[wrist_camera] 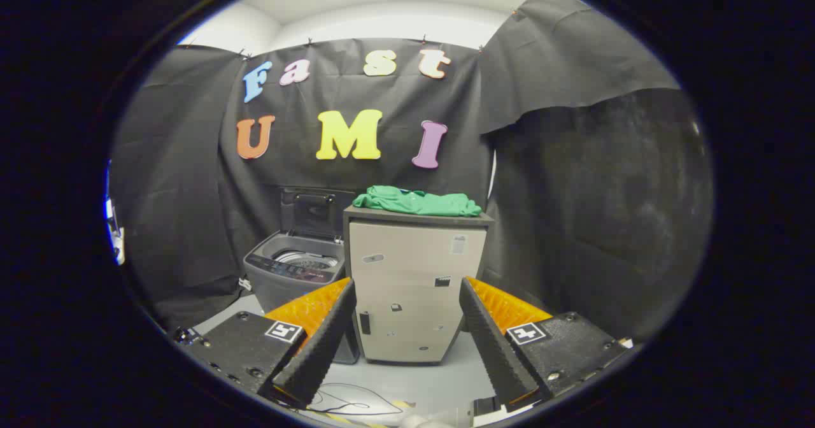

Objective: Put the clothes into the washing machine and then close the washing machine lid.

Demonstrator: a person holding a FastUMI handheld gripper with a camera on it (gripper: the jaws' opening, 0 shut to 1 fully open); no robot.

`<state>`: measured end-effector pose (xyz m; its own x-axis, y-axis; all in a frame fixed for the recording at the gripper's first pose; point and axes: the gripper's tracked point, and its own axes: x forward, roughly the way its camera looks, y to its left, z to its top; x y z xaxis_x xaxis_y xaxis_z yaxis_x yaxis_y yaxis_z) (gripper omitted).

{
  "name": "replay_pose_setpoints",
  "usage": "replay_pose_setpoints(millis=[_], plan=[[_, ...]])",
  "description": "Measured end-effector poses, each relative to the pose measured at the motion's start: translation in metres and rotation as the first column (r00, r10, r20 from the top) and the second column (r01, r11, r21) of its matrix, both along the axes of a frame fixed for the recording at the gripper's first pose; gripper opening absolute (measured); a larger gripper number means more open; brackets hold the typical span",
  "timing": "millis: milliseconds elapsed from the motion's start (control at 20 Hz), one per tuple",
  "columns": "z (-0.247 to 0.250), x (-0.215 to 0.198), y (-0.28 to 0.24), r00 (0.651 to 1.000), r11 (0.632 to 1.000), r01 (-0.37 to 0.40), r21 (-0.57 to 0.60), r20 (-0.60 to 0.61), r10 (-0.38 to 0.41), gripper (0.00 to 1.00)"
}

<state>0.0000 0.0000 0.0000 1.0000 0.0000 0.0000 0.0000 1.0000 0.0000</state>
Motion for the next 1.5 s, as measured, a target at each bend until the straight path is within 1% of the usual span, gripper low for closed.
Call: replay_pose_setpoints(millis=[550, 900, 1050, 1150, 1250, 1350, 1500], plan=[[0.011, -0.002, 0.015, 0.999, 0.999, -0.035, -0.004, 0.014, 0.035, 1.0], [0.02, -0.001, 0.02, 0.999, 1.0, -0.031, 0.001, 0.013, 0.031, 1.0], [0.038, 0.001, 0.019, 1.0, 1.0, -0.018, 0.011, 0.025, 0.018, 1.0], [0.053, 0.008, 0.015, 1.0, 1.0, 0.002, -0.01, 0.027, -0.002, 1.0], [0.079, 0.016, 0.012, 0.998, 1.0, 0.011, -0.004, 0.056, -0.011, 1.0], [0.107, 0.032, 0.004, 0.996, 0.999, 0.026, 0.029, 0.081, -0.028, 1.0], [0.143, 0.071, -0.014, 0.993, 0.997, 0.067, 0.047, 0.096, -0.071, 1.0]])
